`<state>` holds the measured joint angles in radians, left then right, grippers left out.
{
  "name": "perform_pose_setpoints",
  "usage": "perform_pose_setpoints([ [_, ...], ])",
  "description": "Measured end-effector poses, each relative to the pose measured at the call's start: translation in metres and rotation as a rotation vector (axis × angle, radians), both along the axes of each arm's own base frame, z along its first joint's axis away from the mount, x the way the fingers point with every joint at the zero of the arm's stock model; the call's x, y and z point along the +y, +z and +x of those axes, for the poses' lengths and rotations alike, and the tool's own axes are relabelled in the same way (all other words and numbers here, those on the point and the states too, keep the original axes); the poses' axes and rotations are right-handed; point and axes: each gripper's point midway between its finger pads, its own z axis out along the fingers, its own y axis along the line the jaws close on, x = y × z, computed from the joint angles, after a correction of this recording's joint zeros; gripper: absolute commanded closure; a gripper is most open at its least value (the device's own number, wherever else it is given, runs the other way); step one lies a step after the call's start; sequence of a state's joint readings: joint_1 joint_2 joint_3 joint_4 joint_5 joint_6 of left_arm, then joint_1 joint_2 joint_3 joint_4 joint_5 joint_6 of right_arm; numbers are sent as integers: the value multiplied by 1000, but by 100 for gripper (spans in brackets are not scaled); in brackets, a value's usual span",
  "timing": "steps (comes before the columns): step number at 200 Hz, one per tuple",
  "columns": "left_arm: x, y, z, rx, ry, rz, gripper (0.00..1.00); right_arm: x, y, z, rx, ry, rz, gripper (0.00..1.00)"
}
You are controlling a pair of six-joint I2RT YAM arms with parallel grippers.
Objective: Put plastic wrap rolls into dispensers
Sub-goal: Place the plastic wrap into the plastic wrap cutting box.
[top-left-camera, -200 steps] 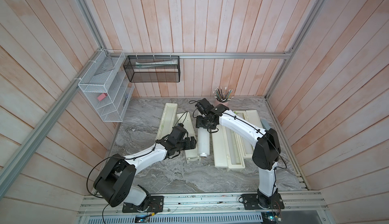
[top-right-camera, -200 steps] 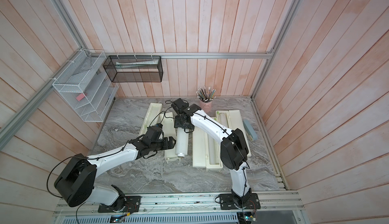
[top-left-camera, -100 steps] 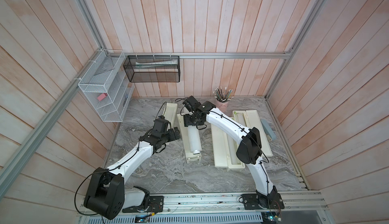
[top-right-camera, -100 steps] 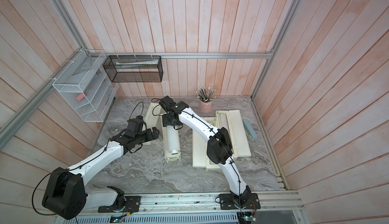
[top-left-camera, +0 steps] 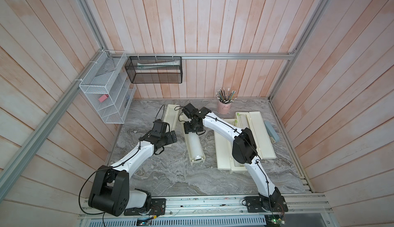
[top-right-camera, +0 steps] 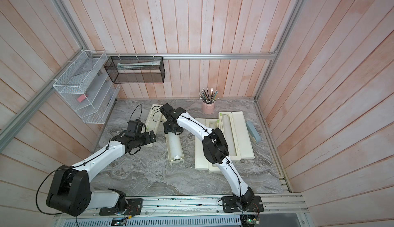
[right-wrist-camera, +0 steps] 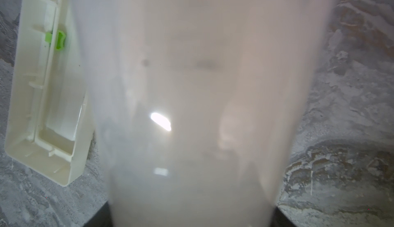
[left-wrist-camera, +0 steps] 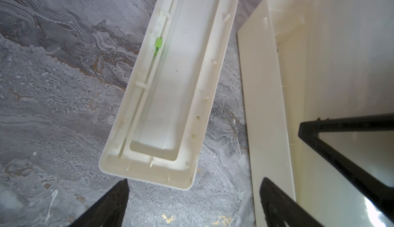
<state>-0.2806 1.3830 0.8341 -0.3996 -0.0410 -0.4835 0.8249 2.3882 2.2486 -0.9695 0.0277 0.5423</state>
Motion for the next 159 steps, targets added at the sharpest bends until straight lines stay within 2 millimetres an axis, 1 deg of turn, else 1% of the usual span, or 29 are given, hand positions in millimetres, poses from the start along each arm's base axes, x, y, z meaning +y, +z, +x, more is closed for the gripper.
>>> perform_pose_setpoints([
  [9, 0, -3, 2, 7, -1, 9, 8, 0, 0, 0, 1, 0, -1, 81],
  [30, 1, -8, 10, 17, 2, 30, 14, 0, -4, 0, 7, -4, -5, 73],
  [37, 1, -8, 13, 19, 2, 38, 16, 0, -7, 0, 9, -6, -9, 68],
  [43, 1, -8, 16, 16, 2, 44, 17, 0, -8, 0, 8, -8, -15, 64],
  [56, 1, -6, 24, 5, -2, 56, 20, -1, -8, 0, 9, -12, -17, 60],
  [67, 0, -4, 30, -7, -5, 64, 22, -1, -8, 0, 10, -14, -19, 51],
  [94, 1, -1, 43, -41, -17, 97, 31, 1, -8, 0, 10, -15, -19, 37],
  [107, 1, -2, 50, -47, -22, 115, 37, 1, -8, 0, 12, -18, -19, 34],
  [123, 0, -2, 60, -58, -23, 129, 38, 1, -8, 0, 11, -27, -19, 23],
  [153, -2, -5, 68, -70, -35, 134, 39, 3, -7, 1, 6, -33, -7, 20],
  [159, -3, -7, 70, -69, -37, 135, 41, 5, -6, 1, 6, -31, -2, 17],
])
